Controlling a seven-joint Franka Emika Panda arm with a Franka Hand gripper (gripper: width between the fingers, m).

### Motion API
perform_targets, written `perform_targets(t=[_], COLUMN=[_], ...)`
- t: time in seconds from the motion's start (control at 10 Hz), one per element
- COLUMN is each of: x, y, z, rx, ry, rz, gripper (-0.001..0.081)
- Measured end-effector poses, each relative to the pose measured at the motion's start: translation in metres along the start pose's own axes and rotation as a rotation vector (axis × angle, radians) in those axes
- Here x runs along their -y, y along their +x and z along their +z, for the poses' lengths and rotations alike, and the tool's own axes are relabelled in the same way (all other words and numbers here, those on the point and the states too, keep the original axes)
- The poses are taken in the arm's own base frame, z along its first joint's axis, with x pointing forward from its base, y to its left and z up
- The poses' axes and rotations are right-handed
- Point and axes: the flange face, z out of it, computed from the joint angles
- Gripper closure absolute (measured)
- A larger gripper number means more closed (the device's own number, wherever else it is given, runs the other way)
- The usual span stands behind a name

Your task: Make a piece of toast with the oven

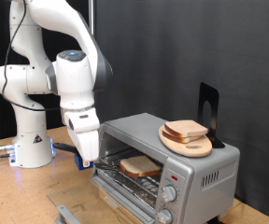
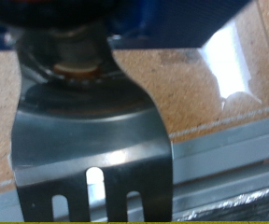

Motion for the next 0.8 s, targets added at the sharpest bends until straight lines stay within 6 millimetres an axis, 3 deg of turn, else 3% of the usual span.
perform_targets(t=[0.3, 0.8], x=[-0.015, -0.076], y=[-0.011, -0.049], z=[-0.006, -0.035], rx=[-0.108, -0.153], ry=[0.079, 0.138], rz=[0.011, 0.069], gripper=[0.0537, 0.0537])
